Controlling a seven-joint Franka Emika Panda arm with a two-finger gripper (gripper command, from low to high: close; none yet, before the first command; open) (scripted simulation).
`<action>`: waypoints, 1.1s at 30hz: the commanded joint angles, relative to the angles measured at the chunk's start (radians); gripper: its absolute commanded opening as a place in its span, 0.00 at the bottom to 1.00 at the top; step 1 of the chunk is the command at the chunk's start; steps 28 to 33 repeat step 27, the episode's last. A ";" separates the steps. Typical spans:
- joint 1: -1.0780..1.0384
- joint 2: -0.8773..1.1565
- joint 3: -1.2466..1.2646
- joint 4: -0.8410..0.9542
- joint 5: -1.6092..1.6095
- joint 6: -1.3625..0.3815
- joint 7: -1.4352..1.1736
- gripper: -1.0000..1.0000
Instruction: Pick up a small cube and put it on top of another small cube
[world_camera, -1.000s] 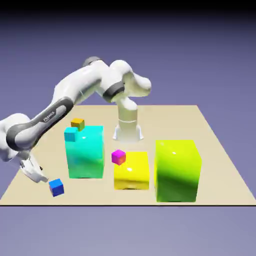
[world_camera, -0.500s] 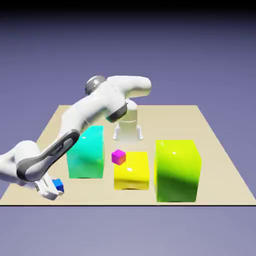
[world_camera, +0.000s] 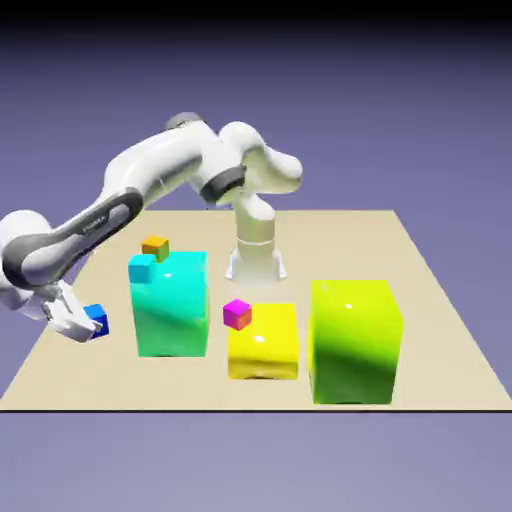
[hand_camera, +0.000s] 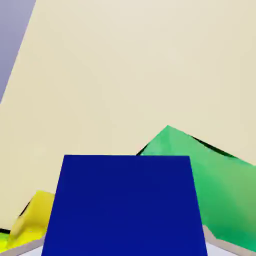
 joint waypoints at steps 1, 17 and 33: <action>0.003 -0.036 0.011 -0.023 -0.029 0.000 0.001 0.00; 0.054 -0.544 0.161 -0.381 -0.412 0.027 0.027 0.00; 0.081 -0.586 0.164 -0.512 -0.421 0.124 0.037 1.00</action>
